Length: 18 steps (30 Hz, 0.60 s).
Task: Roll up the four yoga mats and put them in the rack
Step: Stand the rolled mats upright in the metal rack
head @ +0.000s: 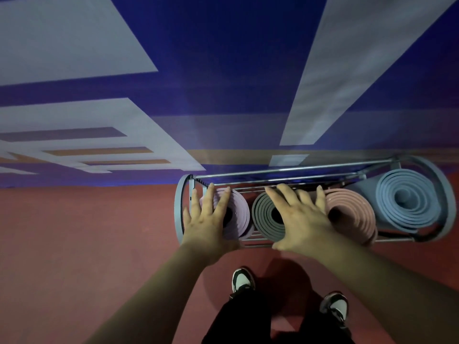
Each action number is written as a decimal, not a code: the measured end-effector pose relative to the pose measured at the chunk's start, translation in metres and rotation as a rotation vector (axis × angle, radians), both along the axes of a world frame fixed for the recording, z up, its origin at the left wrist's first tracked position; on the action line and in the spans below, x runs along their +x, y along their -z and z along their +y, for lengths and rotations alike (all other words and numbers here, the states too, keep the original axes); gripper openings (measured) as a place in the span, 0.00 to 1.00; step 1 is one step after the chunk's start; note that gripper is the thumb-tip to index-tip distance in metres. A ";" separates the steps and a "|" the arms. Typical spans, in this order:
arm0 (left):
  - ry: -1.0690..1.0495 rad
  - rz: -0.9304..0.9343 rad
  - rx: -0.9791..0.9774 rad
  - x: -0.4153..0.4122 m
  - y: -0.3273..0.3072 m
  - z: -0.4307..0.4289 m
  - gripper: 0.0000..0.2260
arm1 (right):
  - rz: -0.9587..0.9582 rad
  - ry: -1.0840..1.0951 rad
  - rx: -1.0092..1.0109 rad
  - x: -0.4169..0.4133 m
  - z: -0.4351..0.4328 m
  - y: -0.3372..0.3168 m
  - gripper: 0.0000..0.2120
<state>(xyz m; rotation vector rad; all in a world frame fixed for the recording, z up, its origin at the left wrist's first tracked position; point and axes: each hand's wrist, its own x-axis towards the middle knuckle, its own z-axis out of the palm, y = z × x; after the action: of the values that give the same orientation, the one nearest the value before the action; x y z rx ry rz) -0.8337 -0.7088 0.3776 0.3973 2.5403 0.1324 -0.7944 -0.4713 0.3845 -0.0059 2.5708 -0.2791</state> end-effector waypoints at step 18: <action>-0.176 0.161 0.120 -0.026 0.009 -0.002 0.40 | 0.091 0.027 -0.025 -0.014 0.005 0.005 0.61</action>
<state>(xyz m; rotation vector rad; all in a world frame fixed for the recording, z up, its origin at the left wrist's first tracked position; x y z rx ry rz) -0.8597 -0.7109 0.3682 0.2380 2.7332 0.3328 -0.8087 -0.4659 0.3791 0.0067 2.6589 -0.3273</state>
